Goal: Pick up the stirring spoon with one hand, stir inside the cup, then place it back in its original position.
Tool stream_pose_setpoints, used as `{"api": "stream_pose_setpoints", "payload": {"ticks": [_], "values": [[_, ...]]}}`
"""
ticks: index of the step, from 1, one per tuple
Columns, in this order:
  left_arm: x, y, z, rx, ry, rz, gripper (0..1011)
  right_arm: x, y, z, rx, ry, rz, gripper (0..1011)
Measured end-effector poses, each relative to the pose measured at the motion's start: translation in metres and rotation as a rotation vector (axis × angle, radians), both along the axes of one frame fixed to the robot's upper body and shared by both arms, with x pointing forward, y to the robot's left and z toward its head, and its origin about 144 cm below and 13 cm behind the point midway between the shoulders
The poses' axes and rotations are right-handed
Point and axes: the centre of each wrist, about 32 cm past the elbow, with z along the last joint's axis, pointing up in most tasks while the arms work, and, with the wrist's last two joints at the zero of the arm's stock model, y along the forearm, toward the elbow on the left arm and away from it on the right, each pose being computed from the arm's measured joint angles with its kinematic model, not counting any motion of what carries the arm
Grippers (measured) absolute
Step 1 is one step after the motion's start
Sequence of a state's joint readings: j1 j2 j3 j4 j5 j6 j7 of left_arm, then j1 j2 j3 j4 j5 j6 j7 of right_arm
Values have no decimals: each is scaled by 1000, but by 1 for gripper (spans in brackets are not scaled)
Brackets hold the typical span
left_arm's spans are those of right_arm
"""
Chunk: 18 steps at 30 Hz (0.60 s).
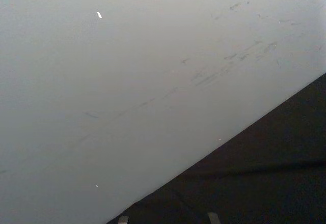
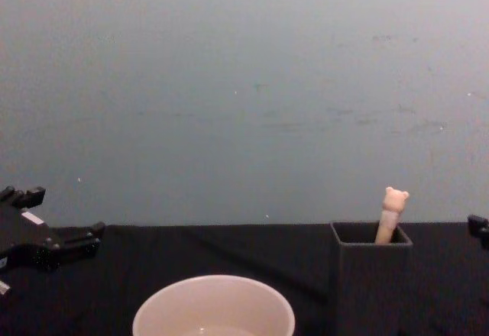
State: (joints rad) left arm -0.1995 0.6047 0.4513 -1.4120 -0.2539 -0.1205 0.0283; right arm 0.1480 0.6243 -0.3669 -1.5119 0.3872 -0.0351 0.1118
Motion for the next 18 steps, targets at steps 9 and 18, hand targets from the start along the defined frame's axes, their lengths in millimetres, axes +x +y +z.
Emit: {"api": "stream_pose_setpoints", "payload": {"ticks": [9, 18], "values": [[0, 0, 0, 0, 0, 0, 1001, -13, -9, 15, 85, 68, 143, 1002], [0, 0, 0, 0, 0, 0, 1001, -9, -1, 22, 147, 115, 262, 1002]]}}
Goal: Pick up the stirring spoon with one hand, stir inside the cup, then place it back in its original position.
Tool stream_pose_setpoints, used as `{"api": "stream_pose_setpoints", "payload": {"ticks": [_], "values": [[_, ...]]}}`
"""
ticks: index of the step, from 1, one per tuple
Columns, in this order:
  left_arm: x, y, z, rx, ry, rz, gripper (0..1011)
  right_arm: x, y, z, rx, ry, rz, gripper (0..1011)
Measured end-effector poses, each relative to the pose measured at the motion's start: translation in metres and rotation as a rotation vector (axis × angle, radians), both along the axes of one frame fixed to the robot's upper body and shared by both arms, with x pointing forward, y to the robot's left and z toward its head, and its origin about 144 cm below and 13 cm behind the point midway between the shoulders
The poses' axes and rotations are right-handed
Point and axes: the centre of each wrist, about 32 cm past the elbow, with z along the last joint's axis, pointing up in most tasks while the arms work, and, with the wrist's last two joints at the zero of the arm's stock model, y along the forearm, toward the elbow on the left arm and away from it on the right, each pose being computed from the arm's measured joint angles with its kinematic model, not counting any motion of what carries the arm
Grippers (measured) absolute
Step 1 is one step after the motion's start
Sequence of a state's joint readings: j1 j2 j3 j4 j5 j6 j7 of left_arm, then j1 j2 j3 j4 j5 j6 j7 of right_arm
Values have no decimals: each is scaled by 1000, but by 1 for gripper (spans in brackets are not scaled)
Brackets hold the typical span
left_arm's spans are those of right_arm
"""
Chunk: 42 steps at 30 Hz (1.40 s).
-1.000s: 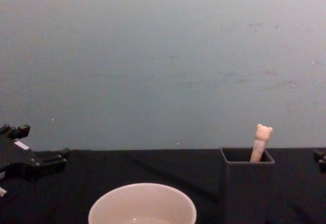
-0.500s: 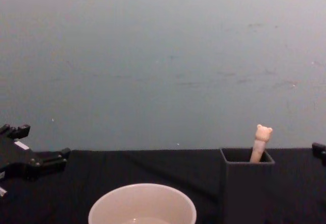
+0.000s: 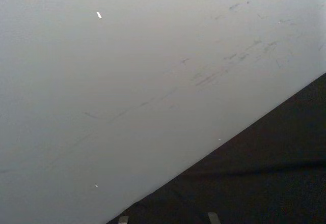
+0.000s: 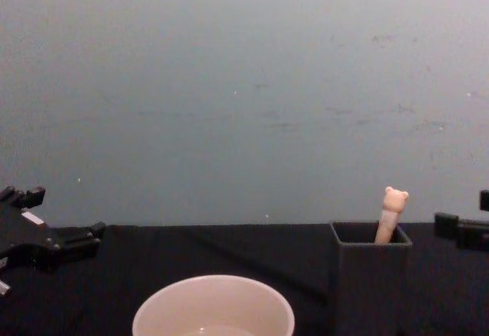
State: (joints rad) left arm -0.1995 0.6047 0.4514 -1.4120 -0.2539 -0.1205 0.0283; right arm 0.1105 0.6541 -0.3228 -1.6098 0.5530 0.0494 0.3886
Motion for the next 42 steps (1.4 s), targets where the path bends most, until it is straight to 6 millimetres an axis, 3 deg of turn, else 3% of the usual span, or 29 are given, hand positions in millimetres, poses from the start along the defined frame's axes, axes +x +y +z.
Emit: {"api": "stream_pose_setpoints", "payload": {"ticks": [24, 42], "values": [[0, 0, 0, 0, 0, 0, 1001, 36, 37, -4, 51, 50, 62, 1000], [0, 0, 0, 0, 0, 0, 1002, 43, 41, -4, 80, 88, 51, 1000]]}}
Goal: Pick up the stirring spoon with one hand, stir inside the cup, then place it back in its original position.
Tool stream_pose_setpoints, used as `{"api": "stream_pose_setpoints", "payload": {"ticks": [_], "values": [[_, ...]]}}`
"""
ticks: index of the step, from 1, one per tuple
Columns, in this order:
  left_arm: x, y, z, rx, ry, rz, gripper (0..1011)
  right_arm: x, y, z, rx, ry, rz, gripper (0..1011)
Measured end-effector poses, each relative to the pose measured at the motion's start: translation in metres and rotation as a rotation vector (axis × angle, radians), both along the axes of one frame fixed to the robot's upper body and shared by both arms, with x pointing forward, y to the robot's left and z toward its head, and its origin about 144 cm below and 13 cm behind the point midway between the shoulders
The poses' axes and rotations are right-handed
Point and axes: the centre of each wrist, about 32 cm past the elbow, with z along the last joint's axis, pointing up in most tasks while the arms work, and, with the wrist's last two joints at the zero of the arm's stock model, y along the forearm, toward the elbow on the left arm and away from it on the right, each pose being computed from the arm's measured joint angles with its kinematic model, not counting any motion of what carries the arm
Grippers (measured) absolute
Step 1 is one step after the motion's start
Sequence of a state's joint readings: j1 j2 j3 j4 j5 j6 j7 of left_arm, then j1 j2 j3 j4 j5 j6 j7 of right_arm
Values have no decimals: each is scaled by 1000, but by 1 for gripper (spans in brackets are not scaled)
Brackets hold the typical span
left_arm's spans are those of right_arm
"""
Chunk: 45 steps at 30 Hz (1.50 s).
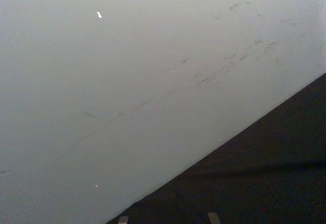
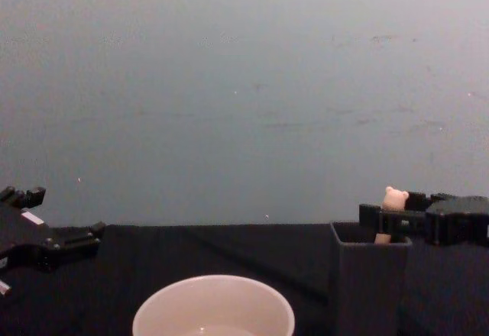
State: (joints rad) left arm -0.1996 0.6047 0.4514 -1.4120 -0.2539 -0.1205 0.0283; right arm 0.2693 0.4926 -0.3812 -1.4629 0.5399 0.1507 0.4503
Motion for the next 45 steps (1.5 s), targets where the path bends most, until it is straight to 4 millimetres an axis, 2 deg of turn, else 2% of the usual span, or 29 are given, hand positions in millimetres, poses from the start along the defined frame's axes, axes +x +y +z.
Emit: {"api": "stream_pose_setpoints", "payload": {"ticks": [24, 29, 45], "values": [[0, 0, 0, 0, 0, 0, 1001, 0, 0, -1, -3, 0, 2, 999], [0, 0, 0, 0, 0, 0, 1001, 0, 0, -1, -4, 0, 2, 903], [0, 0, 0, 0, 0, 0, 1001, 0, 0, -1, -4, -1, 2, 421]]}}
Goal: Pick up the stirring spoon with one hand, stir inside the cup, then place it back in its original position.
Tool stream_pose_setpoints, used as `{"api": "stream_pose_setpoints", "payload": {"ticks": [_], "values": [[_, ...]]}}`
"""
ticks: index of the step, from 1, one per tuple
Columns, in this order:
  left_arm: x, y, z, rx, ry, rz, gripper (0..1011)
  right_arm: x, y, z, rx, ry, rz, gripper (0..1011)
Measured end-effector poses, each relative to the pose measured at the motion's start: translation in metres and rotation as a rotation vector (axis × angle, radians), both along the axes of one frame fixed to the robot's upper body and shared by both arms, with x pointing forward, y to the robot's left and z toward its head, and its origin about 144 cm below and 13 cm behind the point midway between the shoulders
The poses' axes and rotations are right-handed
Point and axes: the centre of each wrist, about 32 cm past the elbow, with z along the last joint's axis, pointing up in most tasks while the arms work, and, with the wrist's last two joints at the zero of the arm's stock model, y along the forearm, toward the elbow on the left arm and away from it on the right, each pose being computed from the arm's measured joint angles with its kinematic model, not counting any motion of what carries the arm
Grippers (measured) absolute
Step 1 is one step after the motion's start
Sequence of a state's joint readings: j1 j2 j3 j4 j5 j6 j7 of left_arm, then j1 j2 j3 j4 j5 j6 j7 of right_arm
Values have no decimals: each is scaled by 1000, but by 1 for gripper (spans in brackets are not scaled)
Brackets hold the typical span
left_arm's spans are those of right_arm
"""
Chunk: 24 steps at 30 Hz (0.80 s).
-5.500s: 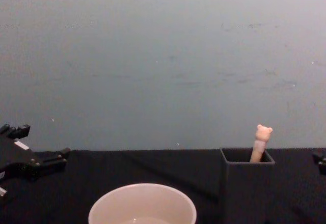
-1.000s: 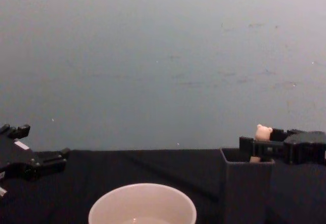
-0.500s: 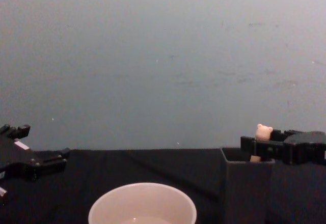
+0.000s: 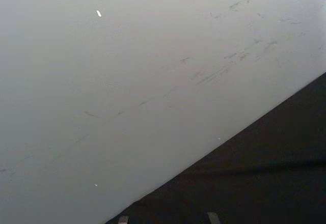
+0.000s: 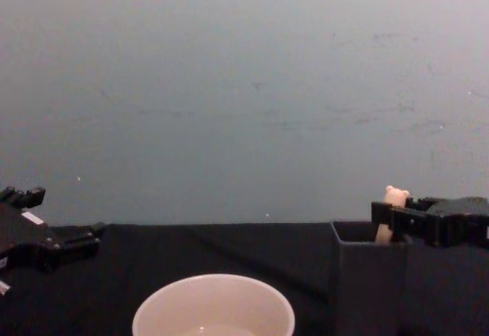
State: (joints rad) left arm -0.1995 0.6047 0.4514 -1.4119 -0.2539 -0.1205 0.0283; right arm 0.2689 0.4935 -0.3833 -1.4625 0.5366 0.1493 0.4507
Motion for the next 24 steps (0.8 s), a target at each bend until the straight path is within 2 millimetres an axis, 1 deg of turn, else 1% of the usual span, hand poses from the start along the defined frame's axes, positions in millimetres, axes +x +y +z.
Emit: {"api": "stream_pose_setpoints", "payload": {"ticks": [1, 3, 4, 7, 24], "values": [[0, 0, 0, 0, 0, 0, 1001, 0, 0, 0, 0, 0, 0, 362], [0, 0, 0, 0, 0, 0, 1001, 0, 0, 0, 0, 0, 0, 333], [0, 0, 0, 0, 0, 0, 1001, 0, 0, 0, 0, 0, 0, 264], [0, 0, 0, 0, 0, 0, 1001, 0, 0, 0, 0, 0, 0, 222], [0, 0, 0, 0, 0, 0, 1001, 0, 0, 0, 0, 0, 0, 216]]}}
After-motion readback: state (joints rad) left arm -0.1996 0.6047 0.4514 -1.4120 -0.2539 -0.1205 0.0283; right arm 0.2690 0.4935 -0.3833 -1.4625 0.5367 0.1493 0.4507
